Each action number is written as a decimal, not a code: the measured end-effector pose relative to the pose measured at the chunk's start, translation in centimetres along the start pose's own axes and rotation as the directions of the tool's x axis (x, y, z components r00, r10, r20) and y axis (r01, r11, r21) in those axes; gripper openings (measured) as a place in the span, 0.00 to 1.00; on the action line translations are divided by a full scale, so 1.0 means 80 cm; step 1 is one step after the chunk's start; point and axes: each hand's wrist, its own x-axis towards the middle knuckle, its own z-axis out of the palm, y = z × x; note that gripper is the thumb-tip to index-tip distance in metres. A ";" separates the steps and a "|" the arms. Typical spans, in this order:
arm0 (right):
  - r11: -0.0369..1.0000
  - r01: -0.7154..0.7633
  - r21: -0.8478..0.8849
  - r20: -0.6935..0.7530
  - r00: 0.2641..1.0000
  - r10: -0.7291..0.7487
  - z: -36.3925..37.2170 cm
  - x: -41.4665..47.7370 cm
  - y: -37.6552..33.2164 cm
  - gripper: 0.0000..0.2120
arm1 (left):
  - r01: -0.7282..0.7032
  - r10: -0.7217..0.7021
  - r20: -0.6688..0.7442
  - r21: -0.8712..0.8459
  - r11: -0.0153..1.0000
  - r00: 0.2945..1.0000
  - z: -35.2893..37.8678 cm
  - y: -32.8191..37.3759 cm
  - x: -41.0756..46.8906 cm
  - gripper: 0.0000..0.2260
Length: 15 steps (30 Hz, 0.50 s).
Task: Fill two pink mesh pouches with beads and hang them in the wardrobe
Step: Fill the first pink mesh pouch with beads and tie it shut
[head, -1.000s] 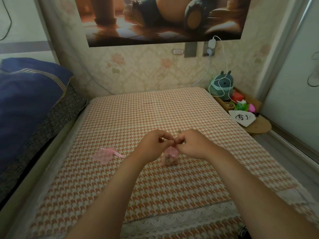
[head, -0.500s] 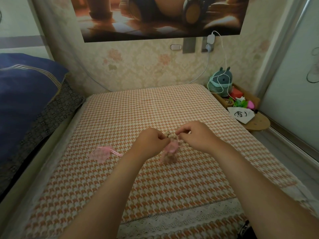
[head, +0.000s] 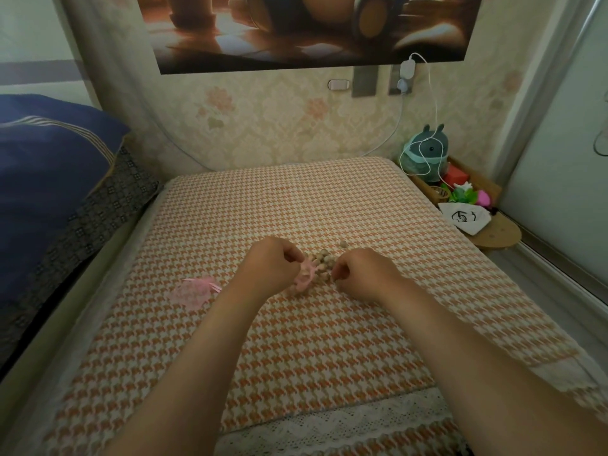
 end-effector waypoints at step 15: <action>0.845 0.232 0.481 -0.265 0.958 -0.112 -0.018 -0.003 -0.058 0.04 | -0.044 0.044 0.006 -0.059 0.997 0.999 -0.004 -0.029 0.005 0.09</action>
